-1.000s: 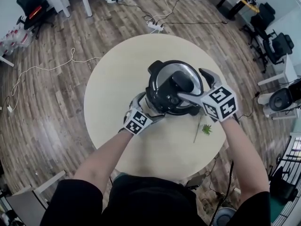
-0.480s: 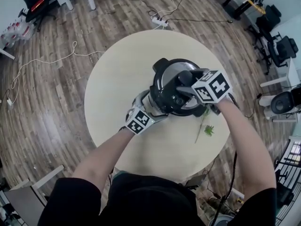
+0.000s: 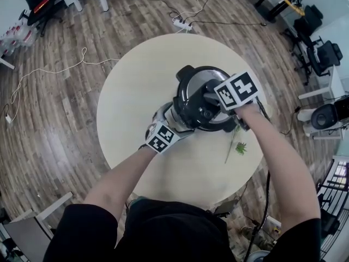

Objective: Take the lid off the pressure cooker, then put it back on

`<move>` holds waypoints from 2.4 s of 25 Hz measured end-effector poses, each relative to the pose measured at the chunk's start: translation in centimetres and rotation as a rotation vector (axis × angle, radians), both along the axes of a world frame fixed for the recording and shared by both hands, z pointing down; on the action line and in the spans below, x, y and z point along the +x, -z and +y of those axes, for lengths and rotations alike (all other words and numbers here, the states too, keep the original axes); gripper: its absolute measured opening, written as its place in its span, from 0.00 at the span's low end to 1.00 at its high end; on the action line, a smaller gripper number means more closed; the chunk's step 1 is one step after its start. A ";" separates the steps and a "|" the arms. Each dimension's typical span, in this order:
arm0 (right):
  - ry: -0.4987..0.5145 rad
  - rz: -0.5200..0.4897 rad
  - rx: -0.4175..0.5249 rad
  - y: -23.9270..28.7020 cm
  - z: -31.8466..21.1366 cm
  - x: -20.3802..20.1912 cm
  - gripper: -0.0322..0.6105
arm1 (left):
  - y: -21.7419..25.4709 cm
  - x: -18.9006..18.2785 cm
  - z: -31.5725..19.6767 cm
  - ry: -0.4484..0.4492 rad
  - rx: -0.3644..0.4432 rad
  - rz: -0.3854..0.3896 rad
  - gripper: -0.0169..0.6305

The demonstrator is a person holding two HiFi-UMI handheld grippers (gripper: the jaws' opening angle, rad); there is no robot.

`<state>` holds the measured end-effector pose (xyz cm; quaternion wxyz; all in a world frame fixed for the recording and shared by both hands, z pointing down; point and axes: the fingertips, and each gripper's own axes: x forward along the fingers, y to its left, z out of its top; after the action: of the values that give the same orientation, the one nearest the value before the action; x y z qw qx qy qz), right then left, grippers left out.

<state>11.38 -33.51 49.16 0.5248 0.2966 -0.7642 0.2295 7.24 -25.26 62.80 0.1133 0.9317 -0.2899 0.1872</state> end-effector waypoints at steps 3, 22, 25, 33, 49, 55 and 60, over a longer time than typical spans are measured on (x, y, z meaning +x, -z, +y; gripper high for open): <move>-0.084 0.006 -0.016 -0.1 -0.1 0.1 0.50 | -0.8 0.1 0.1 0.001 0.001 0.008 0.94; -0.458 0.075 -0.103 -0.4 -0.5 1.6 0.51 | -0.8 0.2 0.1 0.004 -0.003 0.014 0.94; -0.472 0.068 -0.100 -0.4 -0.6 1.6 0.50 | -0.8 0.1 0.0 0.005 -0.006 0.011 0.94; -0.482 0.046 -0.129 1.4 -0.6 1.9 0.49 | -1.3 0.0 0.5 0.001 -0.009 0.006 0.94; -0.614 0.009 0.006 16.1 1.8 17.3 0.49 | -0.8 0.1 0.2 -0.001 -0.017 -0.003 0.94; -0.671 0.080 -0.058 12.5 10.0 24.2 0.49 | -0.6 0.2 0.2 -0.009 -0.001 0.006 0.94; -0.682 0.079 -0.117 8.1 16.0 25.9 0.49 | -0.1 0.0 0.0 -0.003 -0.007 -0.009 0.94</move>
<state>37.29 -17.53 41.03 0.4632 0.5130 -0.5855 0.4236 7.26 -25.26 62.88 0.1150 0.9308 -0.2885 0.1926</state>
